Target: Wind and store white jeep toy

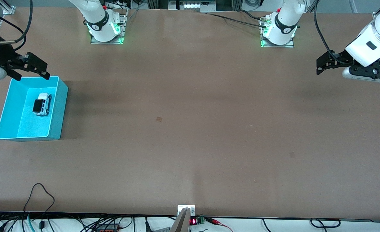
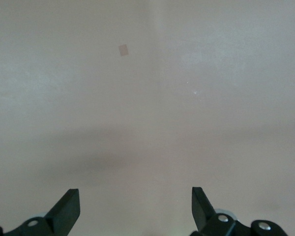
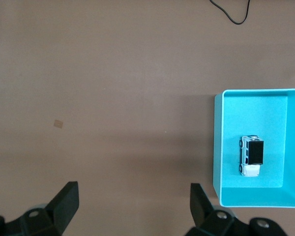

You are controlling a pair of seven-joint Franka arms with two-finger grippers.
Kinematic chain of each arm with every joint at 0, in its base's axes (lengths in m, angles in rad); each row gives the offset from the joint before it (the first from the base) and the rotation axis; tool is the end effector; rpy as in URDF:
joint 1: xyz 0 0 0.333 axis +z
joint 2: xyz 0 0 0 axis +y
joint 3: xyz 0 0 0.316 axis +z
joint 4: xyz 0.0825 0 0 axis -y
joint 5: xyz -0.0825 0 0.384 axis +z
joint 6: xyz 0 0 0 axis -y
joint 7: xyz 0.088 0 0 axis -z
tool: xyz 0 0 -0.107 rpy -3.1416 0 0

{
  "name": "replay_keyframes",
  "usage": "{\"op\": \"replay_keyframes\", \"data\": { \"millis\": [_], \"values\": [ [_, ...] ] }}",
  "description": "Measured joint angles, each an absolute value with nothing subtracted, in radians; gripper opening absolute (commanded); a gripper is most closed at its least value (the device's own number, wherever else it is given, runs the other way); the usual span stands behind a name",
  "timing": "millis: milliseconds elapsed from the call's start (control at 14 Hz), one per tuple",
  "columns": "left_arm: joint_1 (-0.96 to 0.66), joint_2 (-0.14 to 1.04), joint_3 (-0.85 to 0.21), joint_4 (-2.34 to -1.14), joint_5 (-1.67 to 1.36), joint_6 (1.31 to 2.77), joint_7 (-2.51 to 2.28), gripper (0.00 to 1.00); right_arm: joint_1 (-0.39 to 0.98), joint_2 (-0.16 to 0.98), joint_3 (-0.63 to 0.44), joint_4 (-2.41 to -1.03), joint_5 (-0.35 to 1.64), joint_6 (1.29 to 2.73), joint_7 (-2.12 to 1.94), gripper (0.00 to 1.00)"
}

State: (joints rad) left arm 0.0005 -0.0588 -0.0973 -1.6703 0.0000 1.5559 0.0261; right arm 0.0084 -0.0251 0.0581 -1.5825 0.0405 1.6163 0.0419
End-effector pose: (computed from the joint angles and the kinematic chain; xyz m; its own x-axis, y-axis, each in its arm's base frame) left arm 0.5302 -0.0530 0.6082 0.9910 -0.1220 -0.0560 -0.1224 -0.9925 -0.0042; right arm 0.5500 0.0412 0.6370 0.9981 0.0227 0.0571 0.0251 -0.9988 -0.0415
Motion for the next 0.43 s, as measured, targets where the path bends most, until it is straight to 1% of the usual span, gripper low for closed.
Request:
{"op": "replay_keyframes", "data": {
  "millis": [429],
  "values": [
    [0.002,-0.059,-0.096,-1.670,0.000,1.548,0.026,1.00,0.004,-0.020,0.052,-1.585,0.041,1.612,0.043,1.00]
  ]
}}
